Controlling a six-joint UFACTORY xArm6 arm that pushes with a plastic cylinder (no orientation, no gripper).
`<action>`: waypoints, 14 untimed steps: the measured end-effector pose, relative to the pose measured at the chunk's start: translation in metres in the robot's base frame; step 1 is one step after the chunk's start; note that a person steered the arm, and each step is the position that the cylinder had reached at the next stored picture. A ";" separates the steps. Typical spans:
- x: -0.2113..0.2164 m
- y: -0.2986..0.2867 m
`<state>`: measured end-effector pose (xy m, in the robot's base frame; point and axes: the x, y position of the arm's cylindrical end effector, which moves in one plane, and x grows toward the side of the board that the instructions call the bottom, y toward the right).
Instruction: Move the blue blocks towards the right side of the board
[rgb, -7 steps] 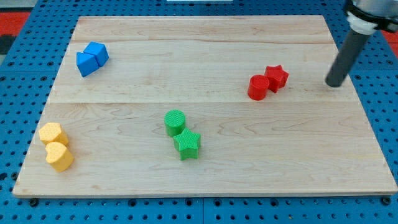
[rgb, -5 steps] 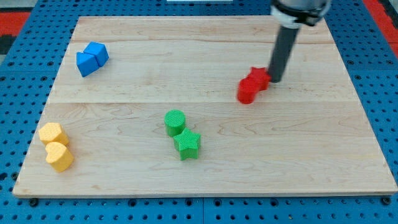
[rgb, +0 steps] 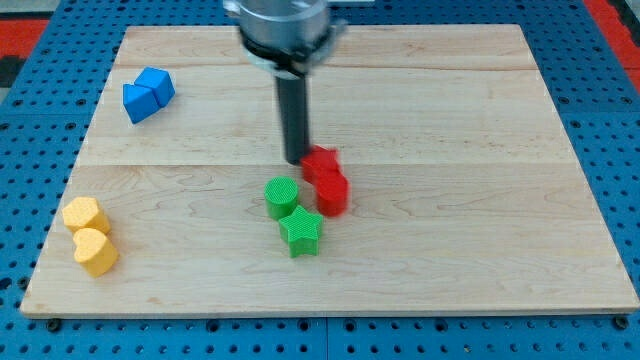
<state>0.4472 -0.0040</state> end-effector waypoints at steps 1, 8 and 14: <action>-0.030 0.007; -0.032 -0.269; -0.124 -0.125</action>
<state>0.3233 -0.1285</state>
